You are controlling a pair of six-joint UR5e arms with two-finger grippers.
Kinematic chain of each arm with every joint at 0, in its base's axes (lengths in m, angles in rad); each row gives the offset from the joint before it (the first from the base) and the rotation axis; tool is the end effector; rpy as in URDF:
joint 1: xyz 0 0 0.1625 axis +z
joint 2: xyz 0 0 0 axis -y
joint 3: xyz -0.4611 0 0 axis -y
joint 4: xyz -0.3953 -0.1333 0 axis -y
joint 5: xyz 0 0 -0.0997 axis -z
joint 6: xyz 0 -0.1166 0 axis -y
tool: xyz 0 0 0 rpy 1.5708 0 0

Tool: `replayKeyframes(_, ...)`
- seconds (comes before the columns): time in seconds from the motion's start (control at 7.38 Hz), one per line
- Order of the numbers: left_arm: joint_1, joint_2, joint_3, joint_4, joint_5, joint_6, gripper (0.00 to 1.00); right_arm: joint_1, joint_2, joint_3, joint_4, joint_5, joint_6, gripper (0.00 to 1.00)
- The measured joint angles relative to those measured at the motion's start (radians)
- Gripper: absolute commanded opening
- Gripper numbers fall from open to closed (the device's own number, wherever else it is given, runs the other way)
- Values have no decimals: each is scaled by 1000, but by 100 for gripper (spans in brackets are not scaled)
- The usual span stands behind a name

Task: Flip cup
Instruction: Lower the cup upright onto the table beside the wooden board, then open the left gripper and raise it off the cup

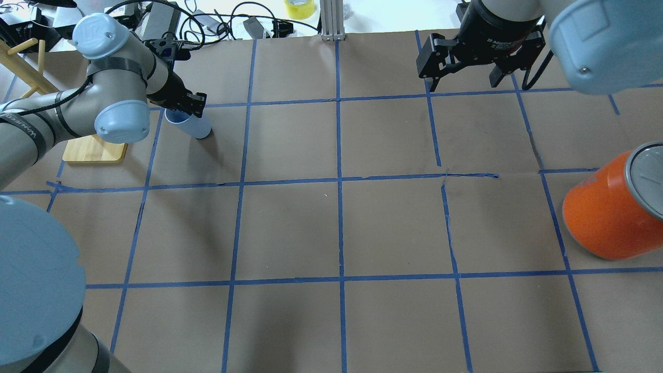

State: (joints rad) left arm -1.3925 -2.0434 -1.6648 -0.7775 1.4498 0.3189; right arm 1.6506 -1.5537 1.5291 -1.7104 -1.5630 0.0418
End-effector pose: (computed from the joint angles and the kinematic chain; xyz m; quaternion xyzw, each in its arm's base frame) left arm -0.0268 -0.6822 0.2705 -0.0765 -0.9888 0.1242 0.0304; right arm 0.1753 -0.5081 0.5345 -0.0193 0.9964 -0.0816 0.0089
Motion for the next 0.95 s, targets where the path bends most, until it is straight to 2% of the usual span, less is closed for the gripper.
replayKeyframes(0.14,-8,1,2,2,0,-2,61,0,-1,6,-3,0,1,100)
replayKeyframes(0.27,-19,5,4,4,1,-4,76,0,-1,9,-5,0,2,100)
replayKeyframes(0.41,-25,16,12,4,1,-4,85,0,-2,10,-6,0,2,100)
replayKeyframes(0.68,-39,64,52,-26,27,-3,89,0,-4,11,-9,1,3,100)
replayKeyframes(0.95,-54,157,72,-145,96,-3,89,0,-5,11,-11,1,3,100)
